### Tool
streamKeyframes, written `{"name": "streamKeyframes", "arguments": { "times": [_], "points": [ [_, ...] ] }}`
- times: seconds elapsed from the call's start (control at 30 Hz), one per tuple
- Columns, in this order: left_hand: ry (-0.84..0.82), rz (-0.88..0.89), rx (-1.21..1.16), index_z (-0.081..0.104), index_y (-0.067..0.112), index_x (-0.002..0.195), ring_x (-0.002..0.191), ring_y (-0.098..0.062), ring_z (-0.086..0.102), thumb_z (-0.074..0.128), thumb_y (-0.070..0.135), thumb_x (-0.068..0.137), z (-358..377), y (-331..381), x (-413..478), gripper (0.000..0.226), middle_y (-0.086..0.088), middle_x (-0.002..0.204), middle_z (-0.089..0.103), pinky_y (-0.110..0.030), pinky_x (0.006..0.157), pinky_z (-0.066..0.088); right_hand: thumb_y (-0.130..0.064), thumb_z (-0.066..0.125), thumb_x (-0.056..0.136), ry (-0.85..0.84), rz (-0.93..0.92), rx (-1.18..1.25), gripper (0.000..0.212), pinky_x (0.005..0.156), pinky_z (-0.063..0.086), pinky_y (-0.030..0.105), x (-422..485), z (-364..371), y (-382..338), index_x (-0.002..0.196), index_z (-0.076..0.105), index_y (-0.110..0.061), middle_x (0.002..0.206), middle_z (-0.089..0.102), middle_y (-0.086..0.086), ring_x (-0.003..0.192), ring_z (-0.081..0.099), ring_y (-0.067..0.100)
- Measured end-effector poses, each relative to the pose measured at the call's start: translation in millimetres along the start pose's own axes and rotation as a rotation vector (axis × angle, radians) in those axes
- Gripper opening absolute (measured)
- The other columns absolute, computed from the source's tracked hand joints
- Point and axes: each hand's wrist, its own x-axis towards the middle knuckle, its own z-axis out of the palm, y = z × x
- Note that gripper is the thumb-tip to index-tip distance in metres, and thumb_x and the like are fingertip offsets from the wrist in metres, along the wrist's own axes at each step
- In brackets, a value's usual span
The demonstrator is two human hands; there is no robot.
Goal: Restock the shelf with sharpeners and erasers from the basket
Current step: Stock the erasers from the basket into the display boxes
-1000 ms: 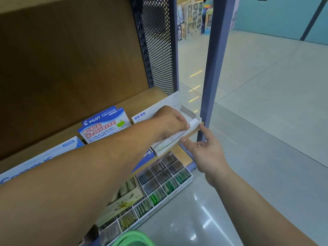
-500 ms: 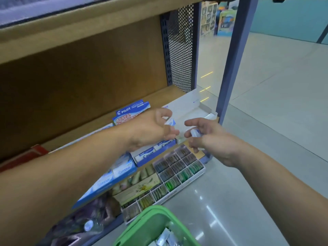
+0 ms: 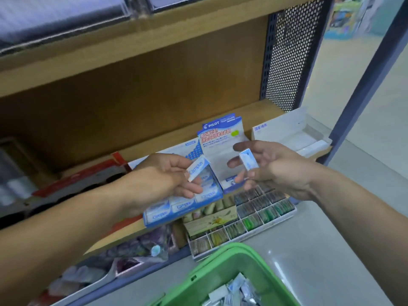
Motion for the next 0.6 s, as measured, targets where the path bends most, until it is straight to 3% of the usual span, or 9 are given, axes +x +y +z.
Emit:
{"name": "streamKeyframes", "arguments": {
  "times": [0.1,0.27,0.43,0.5,0.6],
  "points": [
    [-0.030,-0.039,-0.083,0.064,0.003,0.115,0.096,-0.027,0.077,0.045,-0.004,0.106,-12,-6,-2,0.022,-0.022,0.103,0.076,-0.024,0.076,0.062,0.026,0.048,0.091,-0.039,0.017,0.050,0.046,0.081,0.063,0.038,12,12,-3,0.126,0.054,-0.003,0.108,0.074,0.021,0.099,0.075,0.032],
    [-0.006,-0.046,-0.081,0.065,0.001,0.119,0.099,-0.024,0.077,0.045,-0.004,0.106,-26,-7,0,0.025,-0.021,0.106,0.076,-0.029,0.084,0.062,0.018,0.057,0.092,-0.088,0.057,0.073,0.040,0.093,0.058,0.038,21,30,-5,0.126,0.055,-0.003,0.115,0.074,0.019,0.109,0.072,0.029],
    [0.151,-0.004,0.298,0.067,0.016,0.109,0.085,-0.013,0.078,0.053,0.016,0.105,-45,-11,2,0.015,-0.008,0.092,0.079,-0.030,0.082,0.063,0.003,0.067,0.092,-0.054,0.133,0.053,0.032,0.082,0.061,0.041,26,36,-5,0.117,0.048,-0.003,0.107,0.075,0.024,0.100,0.075,0.034],
    [0.184,0.022,0.398,0.069,0.020,0.105,0.086,-0.010,0.076,0.055,0.023,0.104,-52,-18,5,0.015,-0.001,0.094,0.078,-0.034,0.083,0.062,0.005,0.067,0.091,0.003,0.147,0.055,0.029,0.078,0.062,0.040,28,38,-5,0.109,0.048,-0.008,0.104,0.074,0.027,0.096,0.076,0.036],
    [0.240,0.123,0.547,0.075,0.025,0.100,0.091,-0.004,0.068,0.062,0.029,0.101,-56,-26,12,0.014,0.014,0.097,0.072,-0.028,0.081,0.056,0.011,0.067,0.089,0.116,0.152,0.023,0.024,0.074,0.063,0.037,33,39,-3,0.106,0.055,0.000,0.103,0.073,0.030,0.089,0.077,0.036]
  ]
}}
